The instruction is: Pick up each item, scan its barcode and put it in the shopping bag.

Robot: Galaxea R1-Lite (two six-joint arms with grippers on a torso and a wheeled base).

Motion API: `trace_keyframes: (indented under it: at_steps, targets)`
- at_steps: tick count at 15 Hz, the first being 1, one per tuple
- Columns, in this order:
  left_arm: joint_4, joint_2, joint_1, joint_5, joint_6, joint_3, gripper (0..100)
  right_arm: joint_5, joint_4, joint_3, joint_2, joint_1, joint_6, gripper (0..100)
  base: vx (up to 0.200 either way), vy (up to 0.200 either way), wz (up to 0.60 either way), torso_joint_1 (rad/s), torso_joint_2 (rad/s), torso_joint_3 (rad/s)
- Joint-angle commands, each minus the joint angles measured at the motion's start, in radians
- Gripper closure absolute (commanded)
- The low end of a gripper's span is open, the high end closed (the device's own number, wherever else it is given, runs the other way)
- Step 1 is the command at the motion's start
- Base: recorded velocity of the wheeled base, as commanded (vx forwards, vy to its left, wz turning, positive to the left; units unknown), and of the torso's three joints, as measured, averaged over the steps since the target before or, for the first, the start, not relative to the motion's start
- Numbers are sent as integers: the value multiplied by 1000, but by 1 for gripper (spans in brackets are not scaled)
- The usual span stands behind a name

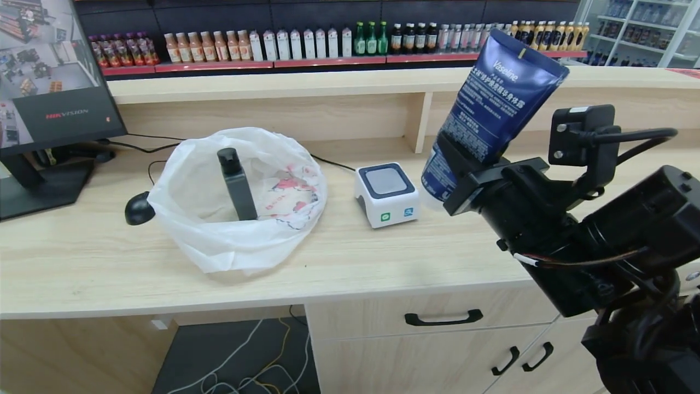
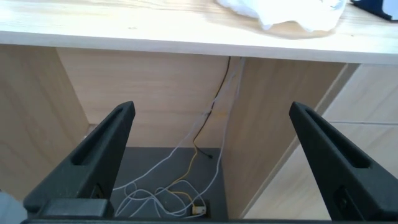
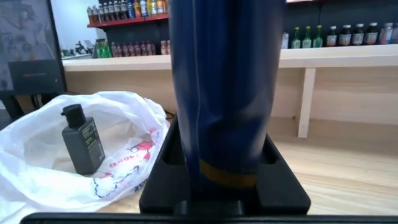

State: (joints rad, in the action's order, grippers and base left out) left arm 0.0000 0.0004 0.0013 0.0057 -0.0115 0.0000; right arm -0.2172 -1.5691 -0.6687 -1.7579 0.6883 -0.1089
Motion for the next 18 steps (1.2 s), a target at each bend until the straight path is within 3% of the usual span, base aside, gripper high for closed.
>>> trace_keyframes:
  at_steps: [1, 6, 11, 18]
  targets:
    - [0, 0, 0, 0, 1, 0, 0, 4, -2, 28, 41, -1, -3, 100, 0, 0, 0, 0, 0, 0]
    - [0, 0, 0, 0, 1, 0, 0, -54, -2, 44, 66, 13, -140, 100, 0, 0, 0, 0, 0, 0]
    - [0, 0, 0, 0, 1, 0, 0, -48, -2, -112, -12, 13, -252, 100, 0, 0, 0, 0, 0, 0]
    - [0, 0, 0, 0, 1, 0, 0, -25, -2, -135, -107, 5, -451, 100, 0, 0, 0, 0, 0, 0]
